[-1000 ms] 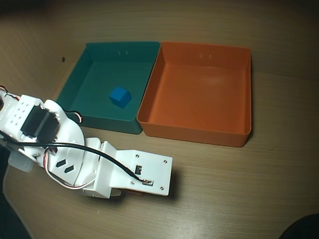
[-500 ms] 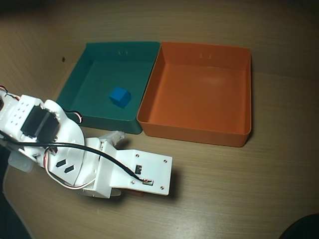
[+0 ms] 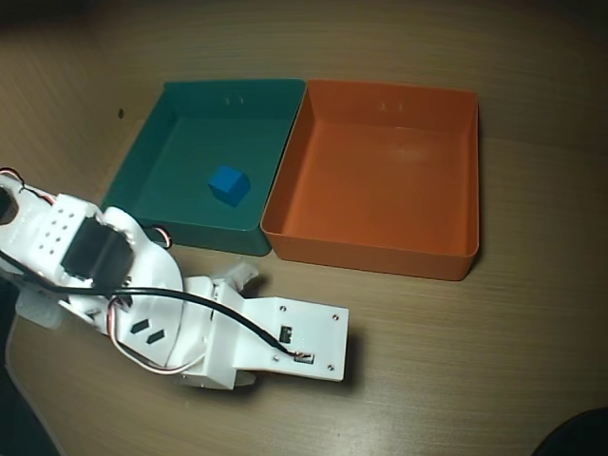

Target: Grasp a cube and put it in the box.

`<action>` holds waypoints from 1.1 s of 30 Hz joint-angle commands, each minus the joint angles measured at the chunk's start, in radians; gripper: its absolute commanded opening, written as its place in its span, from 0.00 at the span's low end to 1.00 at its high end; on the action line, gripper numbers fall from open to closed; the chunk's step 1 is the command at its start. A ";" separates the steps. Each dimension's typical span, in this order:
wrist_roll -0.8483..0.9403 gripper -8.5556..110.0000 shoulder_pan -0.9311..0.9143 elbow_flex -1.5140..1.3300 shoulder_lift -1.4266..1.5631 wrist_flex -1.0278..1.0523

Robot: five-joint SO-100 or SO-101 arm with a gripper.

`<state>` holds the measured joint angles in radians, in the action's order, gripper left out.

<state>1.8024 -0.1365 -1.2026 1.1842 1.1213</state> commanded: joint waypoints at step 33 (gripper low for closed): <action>-0.011 0.24 -0.003 0.038 -0.094 -0.054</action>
<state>1.7963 -0.1365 -1.2026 1.0692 1.0677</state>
